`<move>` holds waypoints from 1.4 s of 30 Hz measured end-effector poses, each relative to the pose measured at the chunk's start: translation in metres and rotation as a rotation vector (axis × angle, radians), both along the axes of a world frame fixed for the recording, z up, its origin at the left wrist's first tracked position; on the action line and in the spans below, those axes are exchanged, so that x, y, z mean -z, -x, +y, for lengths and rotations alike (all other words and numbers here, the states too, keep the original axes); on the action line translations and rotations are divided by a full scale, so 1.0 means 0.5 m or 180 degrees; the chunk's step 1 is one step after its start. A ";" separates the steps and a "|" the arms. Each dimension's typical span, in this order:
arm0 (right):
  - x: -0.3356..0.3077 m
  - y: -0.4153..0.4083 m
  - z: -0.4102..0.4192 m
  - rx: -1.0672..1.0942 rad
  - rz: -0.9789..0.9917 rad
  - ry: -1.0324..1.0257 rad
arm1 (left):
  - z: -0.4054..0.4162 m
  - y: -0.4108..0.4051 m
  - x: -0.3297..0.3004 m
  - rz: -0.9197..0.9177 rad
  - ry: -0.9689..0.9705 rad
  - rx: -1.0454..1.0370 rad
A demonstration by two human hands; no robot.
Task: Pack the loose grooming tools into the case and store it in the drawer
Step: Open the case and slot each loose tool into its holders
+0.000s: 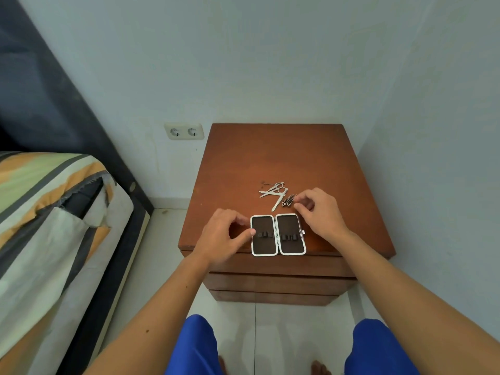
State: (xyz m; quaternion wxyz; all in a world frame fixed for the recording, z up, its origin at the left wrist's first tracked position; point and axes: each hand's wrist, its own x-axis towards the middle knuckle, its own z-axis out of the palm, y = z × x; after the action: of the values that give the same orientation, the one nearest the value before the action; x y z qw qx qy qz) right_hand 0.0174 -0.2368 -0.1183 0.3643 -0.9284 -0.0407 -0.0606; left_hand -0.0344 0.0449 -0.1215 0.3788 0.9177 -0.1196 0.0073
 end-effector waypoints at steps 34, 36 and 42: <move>-0.045 0.017 0.018 -0.0232 0.1275 -0.1530 | -0.033 -0.030 0.020 0.0307 -0.0227 -0.0154; -0.036 0.020 0.026 -0.0248 0.1266 -0.1463 | -0.033 -0.030 0.024 0.0278 -0.0172 -0.0179; -0.016 0.031 0.048 -0.0239 0.1037 -0.0994 | -0.030 -0.031 0.036 0.0228 -0.0144 -0.0209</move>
State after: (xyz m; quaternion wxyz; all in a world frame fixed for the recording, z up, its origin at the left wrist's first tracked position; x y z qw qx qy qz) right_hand 0.0017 -0.2126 -0.1102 0.5073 -0.8562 -0.0060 0.0981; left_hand -0.0190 0.0298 -0.1393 0.3615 0.9291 -0.0759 -0.0158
